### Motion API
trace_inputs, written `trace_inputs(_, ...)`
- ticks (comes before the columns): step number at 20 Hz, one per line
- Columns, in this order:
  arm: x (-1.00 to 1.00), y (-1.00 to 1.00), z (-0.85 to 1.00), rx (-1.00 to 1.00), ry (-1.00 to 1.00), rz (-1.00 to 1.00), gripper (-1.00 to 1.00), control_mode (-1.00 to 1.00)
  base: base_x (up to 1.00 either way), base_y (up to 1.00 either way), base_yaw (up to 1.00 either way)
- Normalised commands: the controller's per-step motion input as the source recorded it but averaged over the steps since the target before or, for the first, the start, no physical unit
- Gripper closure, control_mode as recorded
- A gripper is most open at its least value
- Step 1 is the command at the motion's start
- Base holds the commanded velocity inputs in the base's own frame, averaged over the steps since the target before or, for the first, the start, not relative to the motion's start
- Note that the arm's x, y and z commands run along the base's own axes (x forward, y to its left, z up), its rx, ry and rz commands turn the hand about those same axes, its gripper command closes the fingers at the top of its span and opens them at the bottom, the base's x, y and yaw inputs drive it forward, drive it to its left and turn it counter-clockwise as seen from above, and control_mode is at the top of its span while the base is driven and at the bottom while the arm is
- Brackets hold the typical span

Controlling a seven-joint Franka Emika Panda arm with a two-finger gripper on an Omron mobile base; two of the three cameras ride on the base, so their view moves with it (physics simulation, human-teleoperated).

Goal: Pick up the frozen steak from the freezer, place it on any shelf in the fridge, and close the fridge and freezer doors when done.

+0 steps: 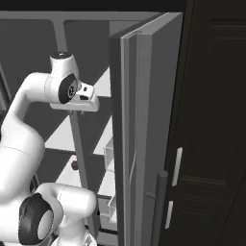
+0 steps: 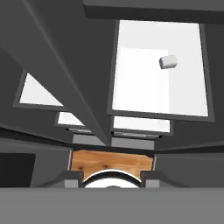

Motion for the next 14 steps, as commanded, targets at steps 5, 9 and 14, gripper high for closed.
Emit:
trace_inputs(5, -0.3, 0.0, 0.0, 0.0, 0.0, 0.0, -1.0, -1.0, 0.0, 0.0, 0.0)
trace_inputs(9, -0.66, 0.0, -0.07, 0.0, 0.0, 0.01, -1.0, -1.0, 0.0, 0.0, 0.0)
trace_inputs(14, -0.59, 0.0, -0.39, 0.0, 0.01, 0.0, -1.0, -1.0, 0.0, 0.0, 0.0)
